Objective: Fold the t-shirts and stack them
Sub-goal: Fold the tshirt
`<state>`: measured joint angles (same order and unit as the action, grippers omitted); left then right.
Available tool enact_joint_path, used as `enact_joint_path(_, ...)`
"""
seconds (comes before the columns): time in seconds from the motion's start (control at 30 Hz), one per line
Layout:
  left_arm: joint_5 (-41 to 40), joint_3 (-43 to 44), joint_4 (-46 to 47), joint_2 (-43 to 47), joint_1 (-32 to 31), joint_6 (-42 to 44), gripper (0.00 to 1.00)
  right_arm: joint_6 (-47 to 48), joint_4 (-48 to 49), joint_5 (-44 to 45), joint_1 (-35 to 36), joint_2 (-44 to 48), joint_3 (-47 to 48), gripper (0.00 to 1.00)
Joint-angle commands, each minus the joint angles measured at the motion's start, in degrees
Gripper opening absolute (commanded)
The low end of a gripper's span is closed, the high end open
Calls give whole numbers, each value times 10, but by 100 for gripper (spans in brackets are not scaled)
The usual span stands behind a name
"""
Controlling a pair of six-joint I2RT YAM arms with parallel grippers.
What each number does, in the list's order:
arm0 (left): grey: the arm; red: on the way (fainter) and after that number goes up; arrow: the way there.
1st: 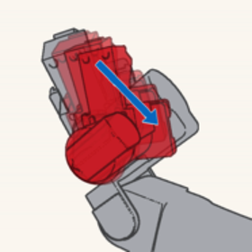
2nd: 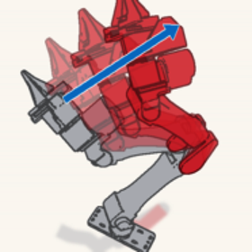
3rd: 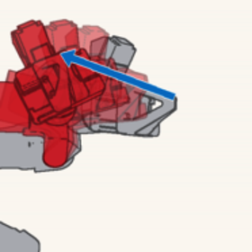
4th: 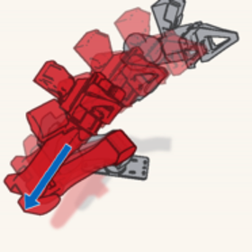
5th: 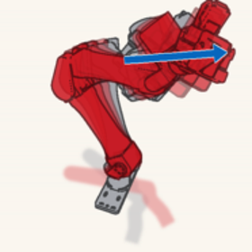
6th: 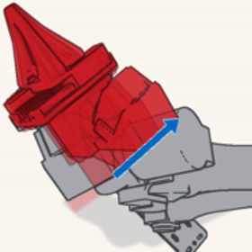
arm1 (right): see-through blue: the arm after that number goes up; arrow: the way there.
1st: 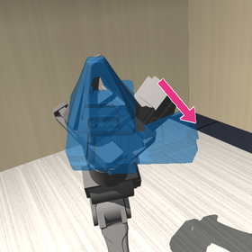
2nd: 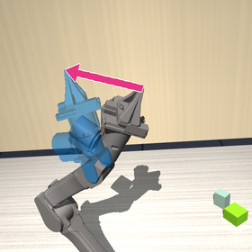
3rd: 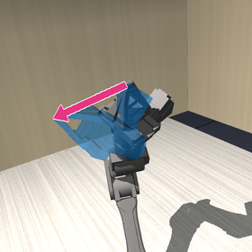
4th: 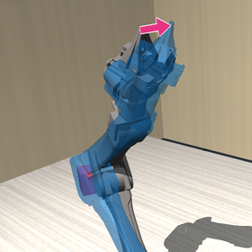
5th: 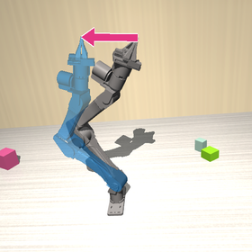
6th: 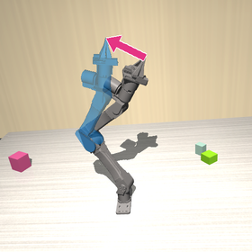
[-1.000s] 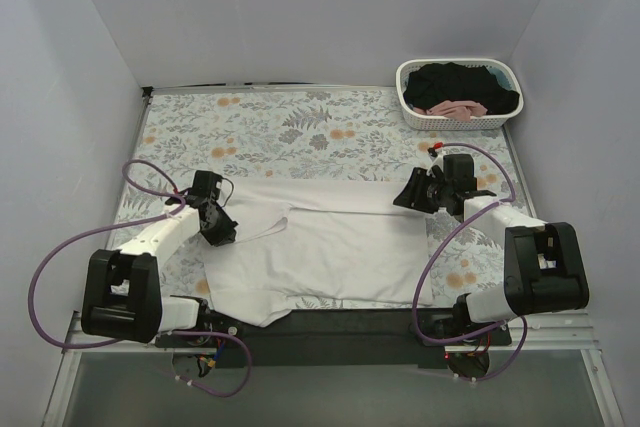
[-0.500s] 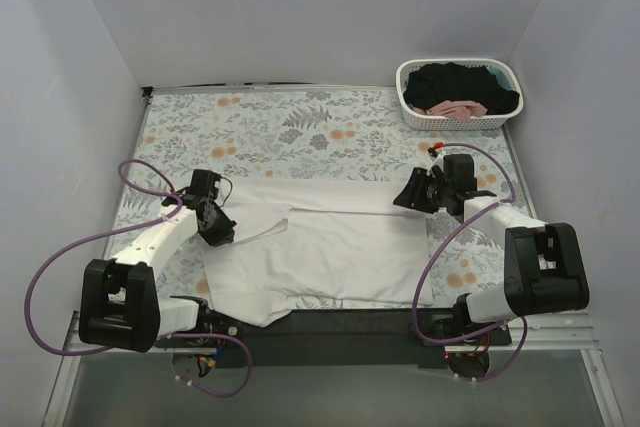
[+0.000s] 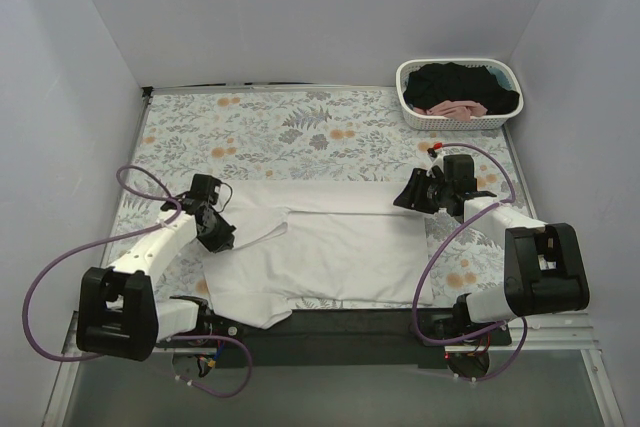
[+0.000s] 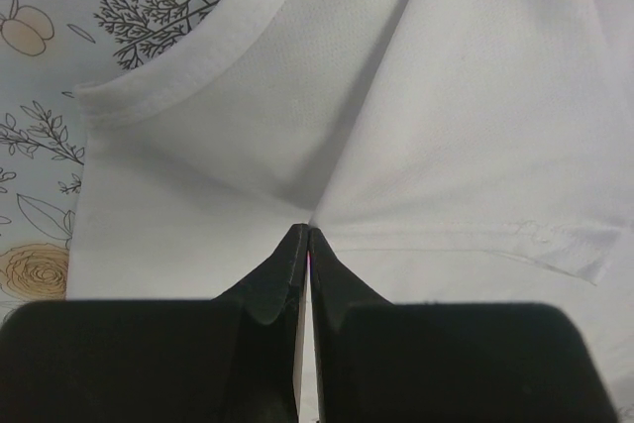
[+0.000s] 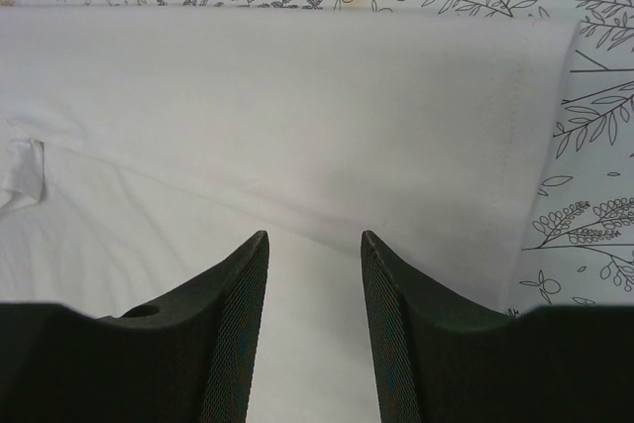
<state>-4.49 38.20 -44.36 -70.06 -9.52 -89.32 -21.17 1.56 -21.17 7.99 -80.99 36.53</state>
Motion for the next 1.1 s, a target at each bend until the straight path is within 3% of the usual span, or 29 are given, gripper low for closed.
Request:
enact_joint_path(0.0, -3, -8, -15, 30, -2, -28, 0, 10, 19, -4, 0, 3, 5, 49)
enact_joint_path(0.3, -15, 8, -35, 55, -2, -45, 0, 10, 21, -5, 0, -3, 5, 49)
enact_joint_path(0.7, 62, -49, -21, 71, -3, -65, 1, 13, 24, -3, 0, -4, 0, 49)
enact_joint_path(0.97, -52, 5, -41, 83, -1, -72, 9, 17, 21, -5, 0, -1, 17, 49)
enact_joint_path(1.07, -85, 45, -40, 60, 1, -60, 19, 17, 20, -3, -1, 0, 26, 50)
